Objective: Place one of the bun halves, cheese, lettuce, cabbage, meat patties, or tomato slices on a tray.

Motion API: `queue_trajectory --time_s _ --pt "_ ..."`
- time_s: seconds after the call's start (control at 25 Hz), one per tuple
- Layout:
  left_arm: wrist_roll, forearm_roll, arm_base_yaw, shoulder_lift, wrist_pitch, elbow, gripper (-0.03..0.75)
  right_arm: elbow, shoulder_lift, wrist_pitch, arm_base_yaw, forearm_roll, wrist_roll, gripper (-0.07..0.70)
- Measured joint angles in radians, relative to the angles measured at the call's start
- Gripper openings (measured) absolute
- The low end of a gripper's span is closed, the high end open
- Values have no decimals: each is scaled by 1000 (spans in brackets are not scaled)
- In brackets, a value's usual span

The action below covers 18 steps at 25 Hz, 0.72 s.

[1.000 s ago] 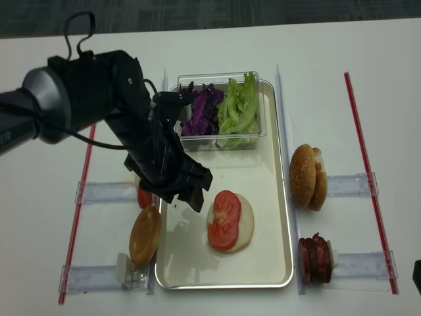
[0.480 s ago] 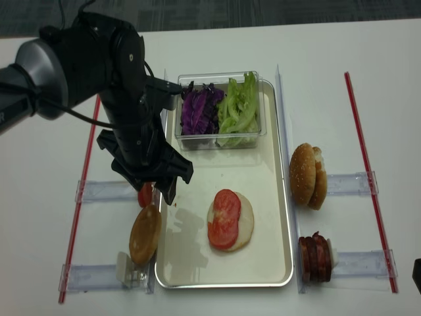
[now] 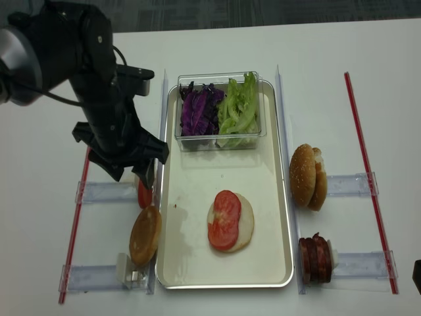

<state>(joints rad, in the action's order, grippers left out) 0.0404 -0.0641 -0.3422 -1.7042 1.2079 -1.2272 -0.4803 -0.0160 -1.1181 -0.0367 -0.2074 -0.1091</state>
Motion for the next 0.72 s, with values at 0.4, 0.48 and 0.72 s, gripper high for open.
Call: queue_trajectory --time_s 0.4,0.48,0.72 --pt "-61 15 198 0 2 0 484 0 0 0 0 0 0 653" --pt "-73 19 240 0 2 0 484 0 0 0 0 0 0 653" --pt "-104 47 349 0 2 0 484 0 0 0 0 0 0 653"
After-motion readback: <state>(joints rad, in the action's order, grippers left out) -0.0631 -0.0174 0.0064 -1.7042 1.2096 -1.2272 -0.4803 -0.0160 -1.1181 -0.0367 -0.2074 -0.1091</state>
